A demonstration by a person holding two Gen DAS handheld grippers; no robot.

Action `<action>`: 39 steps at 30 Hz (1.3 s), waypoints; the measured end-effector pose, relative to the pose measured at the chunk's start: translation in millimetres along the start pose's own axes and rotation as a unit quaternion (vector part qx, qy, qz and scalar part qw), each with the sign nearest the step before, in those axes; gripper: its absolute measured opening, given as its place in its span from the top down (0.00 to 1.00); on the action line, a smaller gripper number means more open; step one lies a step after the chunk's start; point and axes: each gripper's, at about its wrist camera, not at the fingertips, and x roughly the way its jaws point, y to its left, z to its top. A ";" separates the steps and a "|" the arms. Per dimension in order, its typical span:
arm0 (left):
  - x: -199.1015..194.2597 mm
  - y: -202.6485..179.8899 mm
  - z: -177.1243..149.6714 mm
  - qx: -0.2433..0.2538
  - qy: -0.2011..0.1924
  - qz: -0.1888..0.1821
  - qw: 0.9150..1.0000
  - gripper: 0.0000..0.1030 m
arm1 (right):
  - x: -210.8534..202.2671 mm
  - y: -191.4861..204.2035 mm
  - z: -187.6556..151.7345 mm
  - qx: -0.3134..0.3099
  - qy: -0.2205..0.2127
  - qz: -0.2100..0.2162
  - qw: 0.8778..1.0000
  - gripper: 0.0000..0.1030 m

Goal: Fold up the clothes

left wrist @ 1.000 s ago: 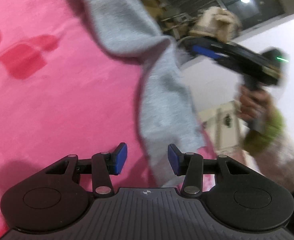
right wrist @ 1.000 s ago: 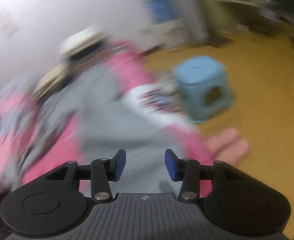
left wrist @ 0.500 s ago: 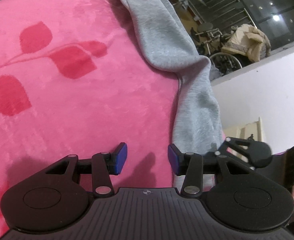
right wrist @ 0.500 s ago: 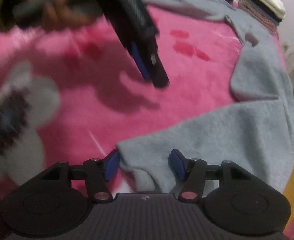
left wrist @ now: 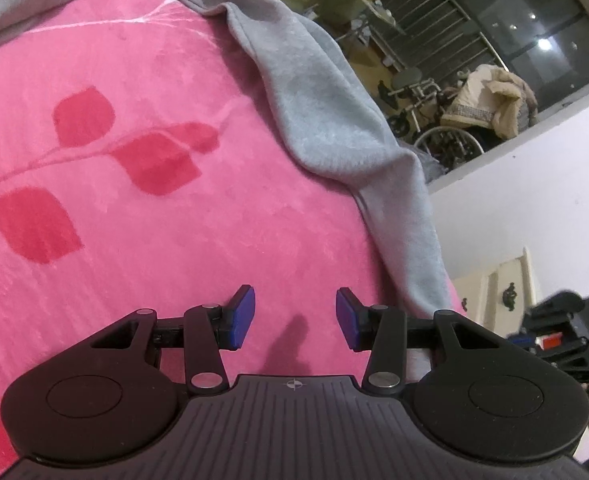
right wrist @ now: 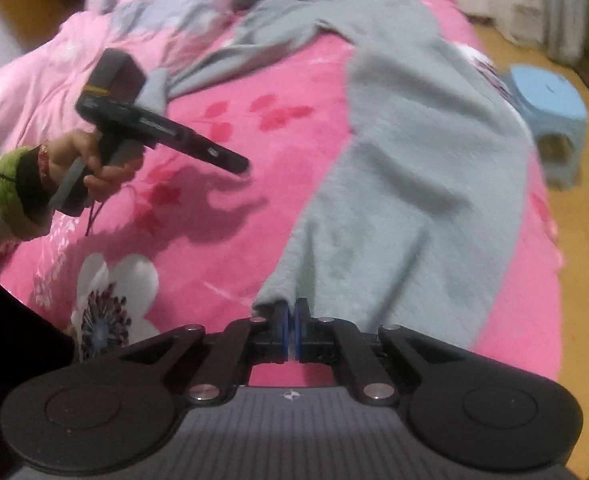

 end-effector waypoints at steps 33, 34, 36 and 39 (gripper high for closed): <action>34.8 41.5 172.0 -0.115 -0.173 0.088 0.974 0.64 | 105.4 28.0 75.9 -0.180 -0.104 -0.171 0.963 0.69; 39.8 43.5 172.9 -0.122 -0.172 0.085 0.974 0.65 | 107.2 26.2 77.2 -0.179 -0.104 -0.170 0.963 0.69; 49.5 46.4 173.0 -0.133 -0.170 0.075 0.974 0.66 | 110.4 22.7 79.5 -0.178 -0.104 -0.169 0.964 0.71; 60.3 47.2 168.2 -0.141 -0.167 0.061 0.974 0.66 | 110.3 22.8 80.5 -0.179 -0.102 -0.170 0.964 0.72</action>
